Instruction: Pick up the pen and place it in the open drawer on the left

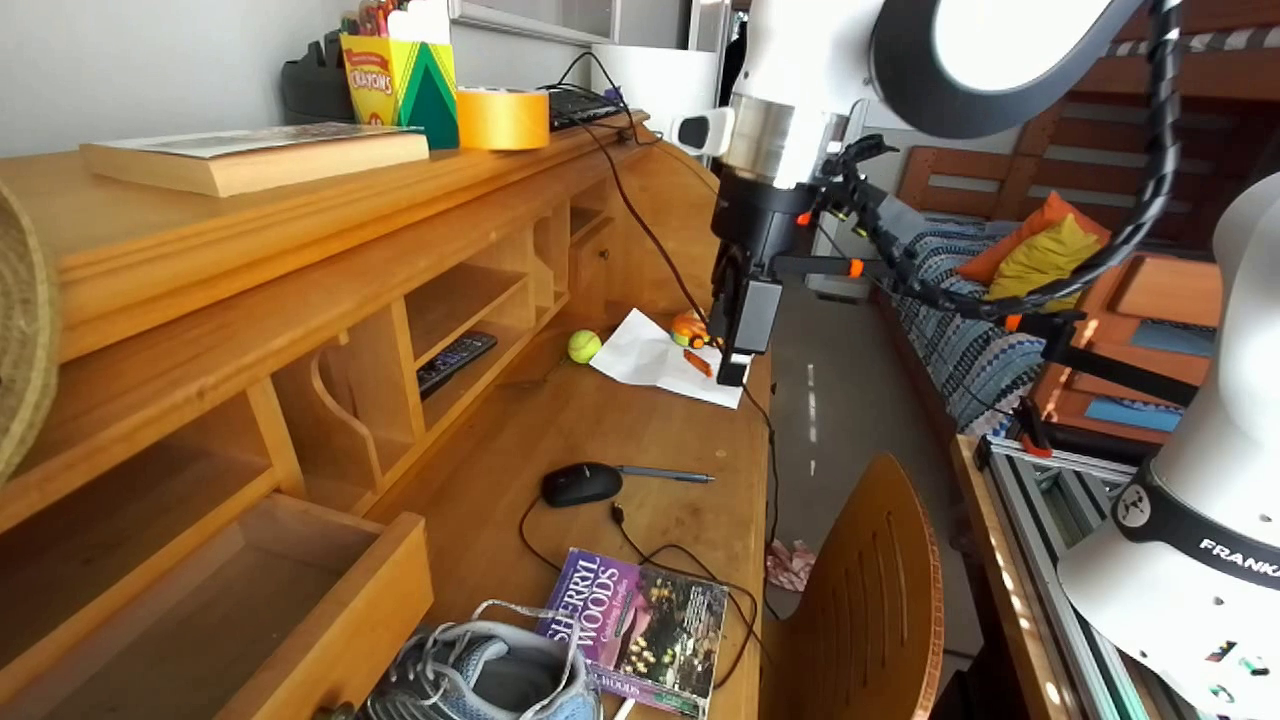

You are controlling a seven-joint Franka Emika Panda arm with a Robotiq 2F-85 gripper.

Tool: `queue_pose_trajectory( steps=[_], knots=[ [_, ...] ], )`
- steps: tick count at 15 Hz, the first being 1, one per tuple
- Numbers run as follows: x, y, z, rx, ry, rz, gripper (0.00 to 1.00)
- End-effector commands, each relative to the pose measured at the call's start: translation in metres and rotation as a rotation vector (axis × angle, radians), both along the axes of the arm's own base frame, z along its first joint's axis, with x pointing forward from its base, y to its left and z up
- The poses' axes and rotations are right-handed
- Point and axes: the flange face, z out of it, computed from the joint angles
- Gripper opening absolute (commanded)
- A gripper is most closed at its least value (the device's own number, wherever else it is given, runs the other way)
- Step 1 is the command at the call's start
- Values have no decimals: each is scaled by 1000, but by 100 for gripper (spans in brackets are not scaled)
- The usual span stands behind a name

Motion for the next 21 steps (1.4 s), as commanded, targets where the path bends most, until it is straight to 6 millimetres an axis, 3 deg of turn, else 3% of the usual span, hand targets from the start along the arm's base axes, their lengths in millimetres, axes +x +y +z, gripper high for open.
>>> queue_pose_trajectory(
  steps=[1, 5, 6, 8, 12, 17, 21],
  knots=[
    [12, -31, -49, -49, 40, -28, 100],
    [23, -57, -98, -119, 112, -87, 100],
    [12, -49, -75, -84, 72, -58, 100],
    [14, -52, -85, -88, 93, -64, 100],
    [16, -49, -77, -88, 73, -58, 100],
    [23, -76, -100, -61, -15, 2, 100],
    [26, -89, -129, -19, -58, 4, 100]
  ],
)
